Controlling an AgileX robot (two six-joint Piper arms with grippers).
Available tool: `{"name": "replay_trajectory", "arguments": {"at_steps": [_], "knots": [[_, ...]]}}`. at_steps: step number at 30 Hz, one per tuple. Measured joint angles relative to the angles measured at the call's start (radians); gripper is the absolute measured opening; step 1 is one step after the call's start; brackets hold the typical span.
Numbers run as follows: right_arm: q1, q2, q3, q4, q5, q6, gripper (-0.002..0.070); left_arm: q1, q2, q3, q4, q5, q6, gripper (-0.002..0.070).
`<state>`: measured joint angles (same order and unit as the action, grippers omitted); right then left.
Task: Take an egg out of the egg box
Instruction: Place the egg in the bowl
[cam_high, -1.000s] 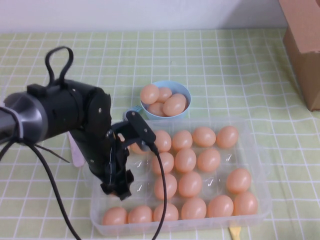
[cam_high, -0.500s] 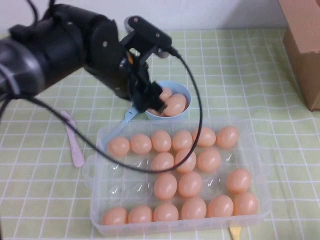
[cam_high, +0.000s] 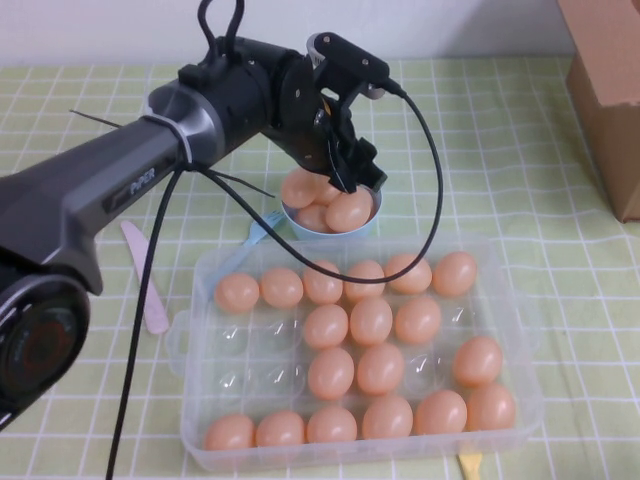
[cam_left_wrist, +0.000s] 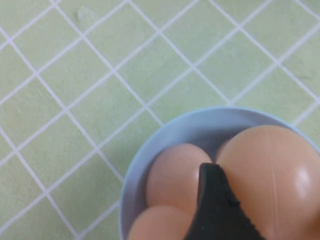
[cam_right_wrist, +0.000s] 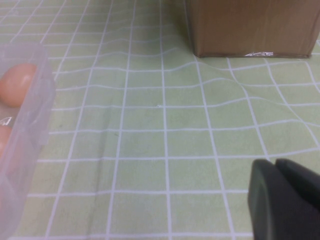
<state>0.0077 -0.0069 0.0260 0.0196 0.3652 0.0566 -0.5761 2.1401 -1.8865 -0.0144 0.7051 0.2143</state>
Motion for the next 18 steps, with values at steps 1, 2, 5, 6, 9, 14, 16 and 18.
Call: {"name": "replay_trajectory", "arguments": {"at_steps": [1, 2, 5, 6, 9, 14, 16, 18], "knots": [[0.0, 0.0, 0.0, 0.0, 0.0, 0.0, -0.0017, 0.006, 0.011, -0.009, 0.0, -0.004, 0.0, 0.0351], [0.0, 0.0, 0.0, 0.0, 0.0, 0.0, -0.0017, 0.009, 0.023, -0.018, -0.002, -0.007, 0.0, 0.0351], [0.0, 0.0, 0.0, 0.0, 0.0, 0.0, -0.0017, 0.019, 0.046, -0.024, -0.002, -0.02, 0.0, 0.0351], [0.0, 0.0, 0.0, 0.0, 0.0, 0.0, -0.0017, 0.021, 0.051, -0.024, -0.002, -0.028, 0.0, 0.0351], [0.0, 0.0, 0.0, 0.0, 0.0, 0.0, -0.0017, 0.026, 0.058, -0.024, -0.004, -0.041, 0.0, 0.0354], [0.0, 0.0, 0.0, 0.0, 0.0, 0.0, -0.0017, 0.026, 0.06, -0.024, -0.018, -0.058, 0.002, 0.0475], [0.0, 0.0, 0.0, 0.0, 0.0, 0.0, -0.0017, 0.026, 0.06, -0.024, -0.021, -0.064, 0.002, 0.0507], [0.0, 0.0, 0.0, 0.0, 0.0, 0.0, -0.0017, 0.026, 0.06, -0.024, -0.022, -0.064, 0.002, 0.0521]]}}
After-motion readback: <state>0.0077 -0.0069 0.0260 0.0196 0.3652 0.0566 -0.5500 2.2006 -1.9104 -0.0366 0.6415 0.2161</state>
